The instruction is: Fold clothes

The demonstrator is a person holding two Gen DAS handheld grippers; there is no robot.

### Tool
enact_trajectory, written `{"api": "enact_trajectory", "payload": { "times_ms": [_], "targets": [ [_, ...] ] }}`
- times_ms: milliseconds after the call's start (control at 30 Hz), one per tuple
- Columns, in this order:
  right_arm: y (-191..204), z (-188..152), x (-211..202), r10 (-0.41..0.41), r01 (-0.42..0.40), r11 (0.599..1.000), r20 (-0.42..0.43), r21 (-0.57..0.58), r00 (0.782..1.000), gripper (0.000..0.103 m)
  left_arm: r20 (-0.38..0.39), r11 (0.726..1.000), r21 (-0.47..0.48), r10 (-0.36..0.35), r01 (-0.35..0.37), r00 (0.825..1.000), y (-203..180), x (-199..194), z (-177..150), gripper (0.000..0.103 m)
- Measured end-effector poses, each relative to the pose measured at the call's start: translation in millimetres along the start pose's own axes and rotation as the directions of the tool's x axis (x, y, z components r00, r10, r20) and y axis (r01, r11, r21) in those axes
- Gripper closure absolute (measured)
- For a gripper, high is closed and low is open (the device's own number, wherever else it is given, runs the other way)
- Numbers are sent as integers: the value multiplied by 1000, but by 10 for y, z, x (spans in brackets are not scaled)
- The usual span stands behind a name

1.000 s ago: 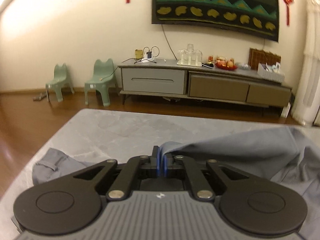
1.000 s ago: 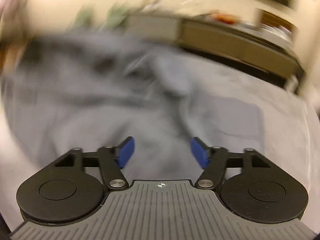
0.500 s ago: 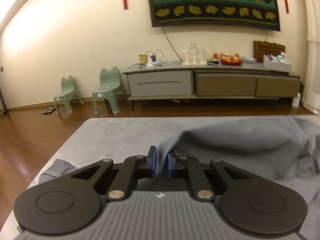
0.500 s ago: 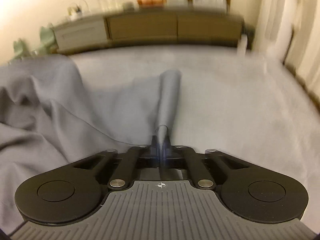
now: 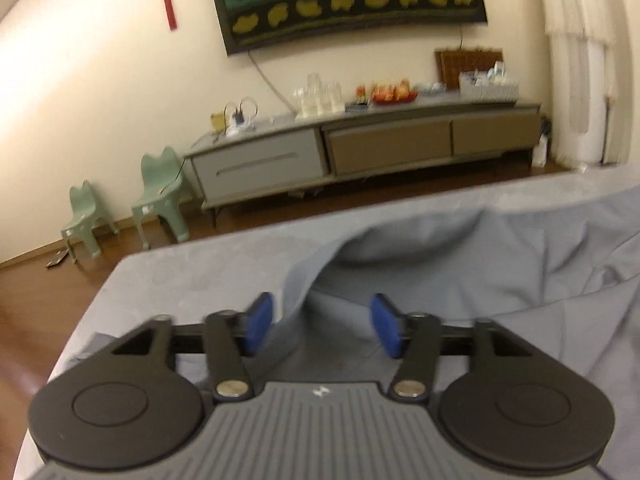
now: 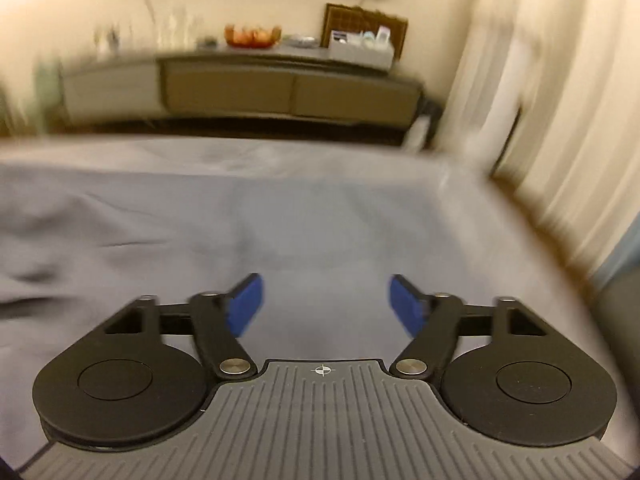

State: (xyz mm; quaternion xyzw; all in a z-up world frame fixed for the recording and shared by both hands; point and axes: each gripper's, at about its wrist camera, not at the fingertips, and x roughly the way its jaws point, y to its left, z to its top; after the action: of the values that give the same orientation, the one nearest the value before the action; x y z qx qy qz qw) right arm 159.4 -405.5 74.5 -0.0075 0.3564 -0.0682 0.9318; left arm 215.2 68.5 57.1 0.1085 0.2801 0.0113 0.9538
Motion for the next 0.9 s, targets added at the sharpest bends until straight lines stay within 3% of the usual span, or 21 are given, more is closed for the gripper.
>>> {"api": "enact_trajectory", "payload": {
  "times_ms": [67, 133, 200, 267, 333, 400, 433, 500, 600, 667, 733, 800, 833, 900],
  "targets": [
    [-83, -135, -207, 40, -40, 999, 9, 35, 999, 23, 24, 1000, -25, -8, 8, 1000, 170, -159, -30, 34],
    [-141, -204, -409, 45, -47, 998, 40, 47, 998, 11, 24, 995, -96, -10, 12, 1000, 432, -329, -89, 31],
    [-199, -273, -610, 49, -54, 997, 72, 59, 996, 3, -3, 964, -267, -6, 5, 1000, 842, -534, -185, 31],
    [-261, -337, -783, 51, -59, 995, 95, 78, 994, 3, -23, 883, -468, -18, 5, 1000, 1274, -745, -335, 28],
    [-341, -376, -824, 42, -52, 990, 80, 133, 996, 3, -35, 773, -634, -48, 15, 998, 1626, -844, -568, 25],
    [-406, -412, -917, 44, -57, 980, 72, 189, 996, 3, -59, 679, -734, -107, 29, 992, 1839, -858, -807, 25],
    [-426, -445, -1024, 58, -73, 973, 76, 219, 995, 3, -72, 645, -763, -136, 33, 988, 1883, -852, -909, 25],
    [-459, -487, -1077, 99, -116, 958, 79, 263, 992, 3, -90, 604, -796, -174, 35, 981, 1864, -857, -1041, 24],
    [-375, -536, -1037, 125, -135, 961, 56, 243, 991, 3, -80, 566, -823, -196, 46, 977, 1779, -893, -1080, 19],
    [-312, -558, -1006, 127, -133, 970, 43, 202, 991, 3, -101, 563, -826, -186, 22, 977, 1689, -876, -1090, 15],
    [-322, -583, -1012, 121, -126, 977, 42, 173, 992, 3, -113, 551, -835, -143, -16, 983, 1629, -946, -1109, 17],
    [-422, -626, -1001, 102, -107, 976, 34, 191, 994, 3, -50, 531, -847, -101, 11, 994, 1572, -1126, -1095, 17],
    [-505, -646, -1002, 87, -90, 973, 24, 211, 996, 3, -18, 533, -845, -89, 32, 996, 1538, -1203, -1074, 15],
    [-663, -684, -990, 60, -59, 967, 4, 249, 998, 3, 34, 573, -815, -93, 82, 995, 1452, -1297, -998, 14]
  ]
}}
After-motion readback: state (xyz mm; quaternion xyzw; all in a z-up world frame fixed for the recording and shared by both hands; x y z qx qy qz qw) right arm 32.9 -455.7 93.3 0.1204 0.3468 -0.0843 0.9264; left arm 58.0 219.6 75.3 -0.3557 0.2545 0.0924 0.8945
